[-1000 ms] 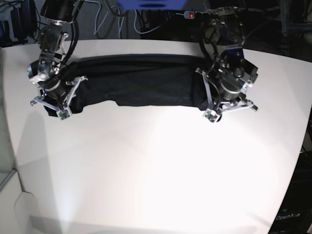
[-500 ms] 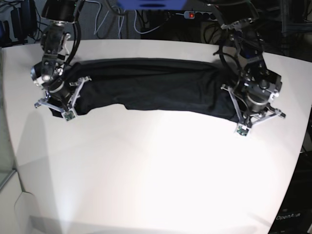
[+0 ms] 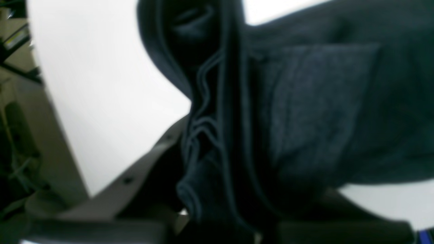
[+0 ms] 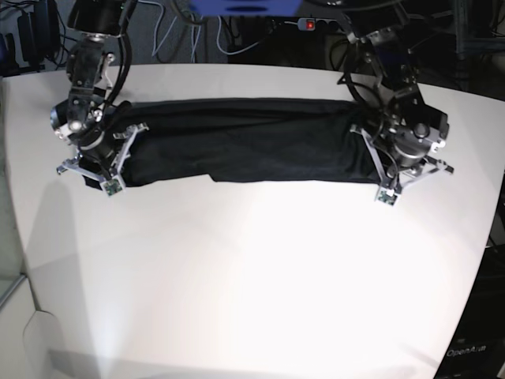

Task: Fold the T-shirt properly
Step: 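Fold the strip end inward with the left gripper and press it down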

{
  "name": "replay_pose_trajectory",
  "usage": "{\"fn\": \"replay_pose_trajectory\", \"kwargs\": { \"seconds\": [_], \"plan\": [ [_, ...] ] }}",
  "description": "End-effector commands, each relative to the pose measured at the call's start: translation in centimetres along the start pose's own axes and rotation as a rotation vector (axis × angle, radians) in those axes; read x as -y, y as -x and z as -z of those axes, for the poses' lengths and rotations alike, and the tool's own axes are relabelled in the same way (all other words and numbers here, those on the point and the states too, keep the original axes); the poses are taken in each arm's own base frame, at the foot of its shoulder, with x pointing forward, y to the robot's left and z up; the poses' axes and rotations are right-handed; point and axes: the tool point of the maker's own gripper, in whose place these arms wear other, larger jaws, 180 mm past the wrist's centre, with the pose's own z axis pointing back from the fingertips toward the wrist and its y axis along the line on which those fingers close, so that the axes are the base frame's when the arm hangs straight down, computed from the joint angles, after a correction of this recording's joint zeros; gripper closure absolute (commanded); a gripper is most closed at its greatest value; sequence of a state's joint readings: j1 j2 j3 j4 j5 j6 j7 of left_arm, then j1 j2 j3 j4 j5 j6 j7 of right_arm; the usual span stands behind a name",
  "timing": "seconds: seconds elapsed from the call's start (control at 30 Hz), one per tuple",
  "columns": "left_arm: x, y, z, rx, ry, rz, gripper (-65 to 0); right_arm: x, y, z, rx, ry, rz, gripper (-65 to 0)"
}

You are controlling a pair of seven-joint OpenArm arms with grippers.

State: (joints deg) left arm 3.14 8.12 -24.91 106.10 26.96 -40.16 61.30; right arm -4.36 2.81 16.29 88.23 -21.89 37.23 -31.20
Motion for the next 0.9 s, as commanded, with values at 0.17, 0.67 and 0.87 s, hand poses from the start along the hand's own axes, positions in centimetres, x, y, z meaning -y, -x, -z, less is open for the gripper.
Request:
{"fn": "replay_pose_trajectory", "kwargs": {
  "seconds": [0.17, 0.67, 0.87],
  "plan": [
    [2.8, -3.2, -2.7, 0.115, 0.008, 0.113, 0.0, -0.7, -0.3, 0.1, -0.009, -0.014, -0.026, -12.1],
    [10.5, -8.8, -5.2, 0.254, 0.067, 0.371, 0.0, -1.2, -0.6, 0.1, -0.003, -0.022, -0.018, -12.1],
    [14.2, -11.5, -7.3, 0.360, 0.096, 0.372, 0.0, -1.2, -0.6, 0.1, -0.003, -0.022, -0.018, -12.1]
  ]
}}
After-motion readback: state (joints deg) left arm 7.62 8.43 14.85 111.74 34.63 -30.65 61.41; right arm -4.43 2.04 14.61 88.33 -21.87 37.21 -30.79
